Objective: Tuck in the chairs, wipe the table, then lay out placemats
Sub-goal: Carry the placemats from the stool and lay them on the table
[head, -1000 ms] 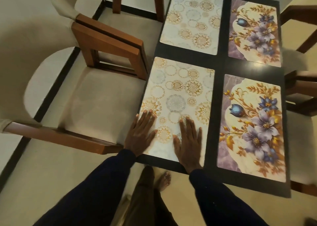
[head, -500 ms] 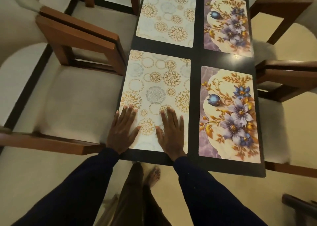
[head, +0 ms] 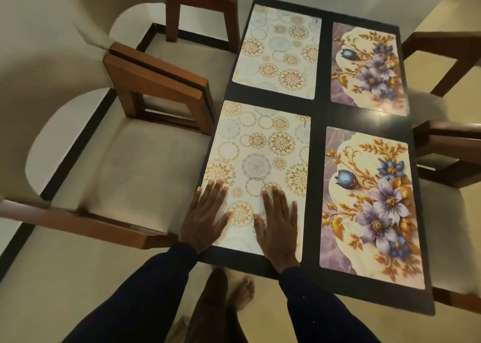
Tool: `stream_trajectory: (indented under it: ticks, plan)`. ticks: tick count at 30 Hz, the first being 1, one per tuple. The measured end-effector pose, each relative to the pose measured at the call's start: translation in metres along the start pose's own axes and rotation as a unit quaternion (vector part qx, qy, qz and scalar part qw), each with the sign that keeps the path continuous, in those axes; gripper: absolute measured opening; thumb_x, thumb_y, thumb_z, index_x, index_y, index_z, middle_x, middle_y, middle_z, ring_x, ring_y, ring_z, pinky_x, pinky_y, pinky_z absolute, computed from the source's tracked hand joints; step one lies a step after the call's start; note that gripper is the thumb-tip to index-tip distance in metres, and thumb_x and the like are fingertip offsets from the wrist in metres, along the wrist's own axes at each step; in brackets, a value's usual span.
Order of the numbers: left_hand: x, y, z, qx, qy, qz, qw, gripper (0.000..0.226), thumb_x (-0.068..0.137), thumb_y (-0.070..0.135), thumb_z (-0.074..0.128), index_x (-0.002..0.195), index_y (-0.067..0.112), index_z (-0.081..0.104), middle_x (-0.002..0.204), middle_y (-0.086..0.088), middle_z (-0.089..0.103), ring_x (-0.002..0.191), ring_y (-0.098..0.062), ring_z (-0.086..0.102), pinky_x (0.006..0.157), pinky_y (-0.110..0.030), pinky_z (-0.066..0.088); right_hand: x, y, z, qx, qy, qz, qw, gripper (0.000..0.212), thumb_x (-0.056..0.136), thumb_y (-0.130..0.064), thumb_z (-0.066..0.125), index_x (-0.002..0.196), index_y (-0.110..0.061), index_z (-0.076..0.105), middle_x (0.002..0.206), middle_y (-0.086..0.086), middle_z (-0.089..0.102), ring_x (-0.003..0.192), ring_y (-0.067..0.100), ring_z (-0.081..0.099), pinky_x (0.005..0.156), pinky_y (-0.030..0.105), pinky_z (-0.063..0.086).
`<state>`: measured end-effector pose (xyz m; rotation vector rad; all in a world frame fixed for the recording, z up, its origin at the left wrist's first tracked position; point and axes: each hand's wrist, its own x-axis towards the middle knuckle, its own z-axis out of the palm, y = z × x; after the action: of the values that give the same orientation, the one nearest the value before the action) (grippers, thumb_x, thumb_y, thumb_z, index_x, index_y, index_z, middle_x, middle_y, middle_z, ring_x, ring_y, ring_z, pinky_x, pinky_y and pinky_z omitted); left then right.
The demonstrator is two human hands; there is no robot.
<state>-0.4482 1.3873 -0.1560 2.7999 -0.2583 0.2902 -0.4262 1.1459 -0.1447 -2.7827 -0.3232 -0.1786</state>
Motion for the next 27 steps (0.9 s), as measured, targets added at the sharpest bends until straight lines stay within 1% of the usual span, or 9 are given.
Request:
stream_trajectory:
  ticks: [10, 18, 27]
  plan:
    - [0.003, -0.002, 0.000, -0.025, -0.013, -0.003, 1.000, 0.070, 0.110, 0.054, 0.045, 0.163, 0.008, 0.037, 0.174, -0.010, 0.028, 0.162, -0.030, 0.024, 0.124, -0.063, 0.030, -0.001, 0.000, 0.003, -0.027, -0.003, 0.001, 1.000, 0.071, 0.106, -0.047, 0.058, 0.167, -0.018, 0.034, 0.178, 0.008, 0.020, 0.165, 0.027, 0.014, 0.133, 0.060, 0.010]
    - [0.005, -0.003, -0.002, -0.034, 0.003, 0.000, 0.999, 0.070, 0.110, 0.053, 0.046, 0.162, 0.007, 0.040, 0.172, -0.012, 0.031, 0.161, -0.032, 0.026, 0.124, -0.063, 0.032, 0.000, -0.002, 0.005, -0.033, -0.007, 0.005, 0.999, 0.072, 0.106, -0.049, 0.056, 0.168, -0.019, 0.032, 0.178, 0.008, 0.019, 0.166, 0.026, 0.013, 0.132, 0.061, 0.012]
    - [0.007, -0.005, -0.004, -0.025, -0.010, -0.005, 1.000, 0.071, 0.110, 0.051, 0.048, 0.163, 0.007, 0.036, 0.174, -0.012, 0.027, 0.162, -0.032, 0.024, 0.123, -0.065, 0.031, 0.005, -0.001, 0.010, -0.032, 0.002, -0.003, 0.999, 0.071, 0.107, -0.050, 0.055, 0.168, -0.019, 0.033, 0.177, 0.008, 0.020, 0.165, 0.026, 0.014, 0.131, 0.064, 0.014]
